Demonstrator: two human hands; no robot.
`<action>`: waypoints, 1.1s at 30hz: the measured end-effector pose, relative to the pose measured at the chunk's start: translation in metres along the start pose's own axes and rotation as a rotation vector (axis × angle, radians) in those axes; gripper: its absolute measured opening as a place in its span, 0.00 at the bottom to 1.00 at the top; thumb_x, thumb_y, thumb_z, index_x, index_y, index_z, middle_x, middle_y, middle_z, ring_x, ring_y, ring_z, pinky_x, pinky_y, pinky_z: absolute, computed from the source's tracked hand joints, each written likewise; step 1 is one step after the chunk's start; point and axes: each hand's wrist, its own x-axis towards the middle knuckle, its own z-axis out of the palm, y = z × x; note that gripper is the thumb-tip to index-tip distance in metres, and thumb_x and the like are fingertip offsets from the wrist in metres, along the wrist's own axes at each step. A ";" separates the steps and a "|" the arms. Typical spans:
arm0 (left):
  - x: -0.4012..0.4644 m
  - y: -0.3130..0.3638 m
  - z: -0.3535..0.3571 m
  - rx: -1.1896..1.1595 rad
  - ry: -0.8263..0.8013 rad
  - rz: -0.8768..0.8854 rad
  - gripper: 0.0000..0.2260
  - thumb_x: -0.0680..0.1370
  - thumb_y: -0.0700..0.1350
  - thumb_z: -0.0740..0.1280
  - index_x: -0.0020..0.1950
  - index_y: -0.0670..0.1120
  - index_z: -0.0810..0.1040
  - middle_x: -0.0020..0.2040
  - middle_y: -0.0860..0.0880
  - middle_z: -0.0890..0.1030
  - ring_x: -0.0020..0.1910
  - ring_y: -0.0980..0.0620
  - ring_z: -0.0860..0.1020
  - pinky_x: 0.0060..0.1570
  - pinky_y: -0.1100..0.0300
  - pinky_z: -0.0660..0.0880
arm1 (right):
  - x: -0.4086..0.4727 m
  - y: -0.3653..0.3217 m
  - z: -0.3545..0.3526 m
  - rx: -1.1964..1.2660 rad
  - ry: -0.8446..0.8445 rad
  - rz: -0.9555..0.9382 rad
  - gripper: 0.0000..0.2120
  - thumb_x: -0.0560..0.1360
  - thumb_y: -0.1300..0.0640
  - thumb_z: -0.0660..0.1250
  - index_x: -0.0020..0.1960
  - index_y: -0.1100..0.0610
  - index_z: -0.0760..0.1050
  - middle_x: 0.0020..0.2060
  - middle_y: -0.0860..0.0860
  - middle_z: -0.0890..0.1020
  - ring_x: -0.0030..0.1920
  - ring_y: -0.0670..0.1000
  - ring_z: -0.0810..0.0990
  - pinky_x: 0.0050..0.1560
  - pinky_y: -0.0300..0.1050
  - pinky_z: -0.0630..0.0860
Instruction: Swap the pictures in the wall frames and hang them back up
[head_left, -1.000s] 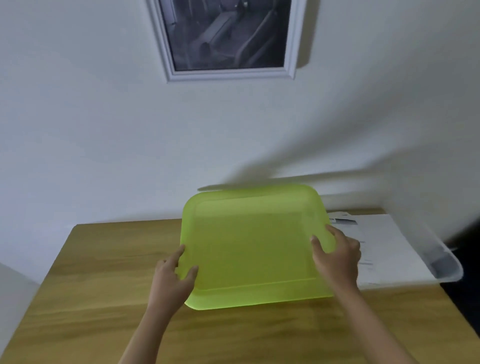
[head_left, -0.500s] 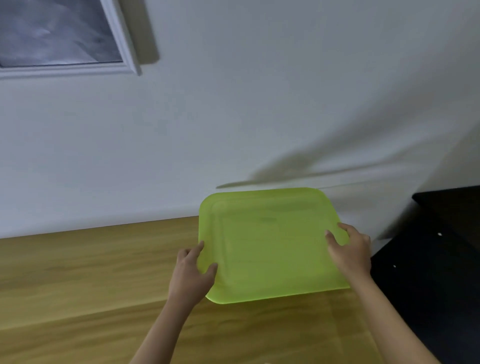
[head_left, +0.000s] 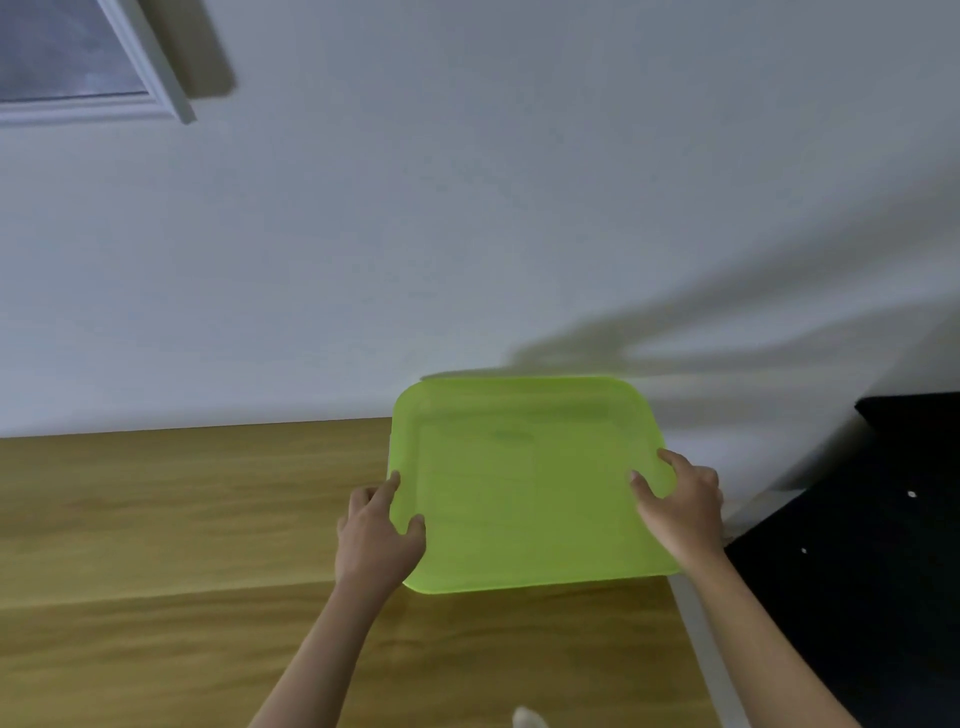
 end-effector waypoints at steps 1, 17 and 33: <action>0.001 0.000 0.000 0.005 -0.002 -0.004 0.29 0.74 0.50 0.65 0.73 0.53 0.62 0.64 0.49 0.66 0.62 0.44 0.69 0.58 0.51 0.71 | 0.002 0.002 0.001 0.001 -0.002 -0.009 0.26 0.73 0.48 0.69 0.68 0.54 0.69 0.60 0.59 0.68 0.65 0.62 0.66 0.58 0.52 0.69; 0.007 -0.018 0.010 -0.132 -0.048 0.024 0.29 0.73 0.48 0.70 0.72 0.54 0.65 0.57 0.43 0.76 0.57 0.46 0.73 0.55 0.53 0.72 | 0.005 0.023 0.008 0.029 0.017 -0.092 0.29 0.72 0.42 0.68 0.70 0.50 0.67 0.61 0.55 0.68 0.46 0.50 0.72 0.45 0.48 0.73; -0.004 -0.023 0.019 -0.276 0.005 0.015 0.27 0.75 0.54 0.66 0.72 0.58 0.63 0.59 0.42 0.71 0.46 0.51 0.72 0.50 0.56 0.71 | 0.002 0.025 0.001 0.203 0.010 -0.026 0.23 0.72 0.43 0.69 0.63 0.50 0.71 0.60 0.57 0.73 0.61 0.56 0.73 0.52 0.48 0.70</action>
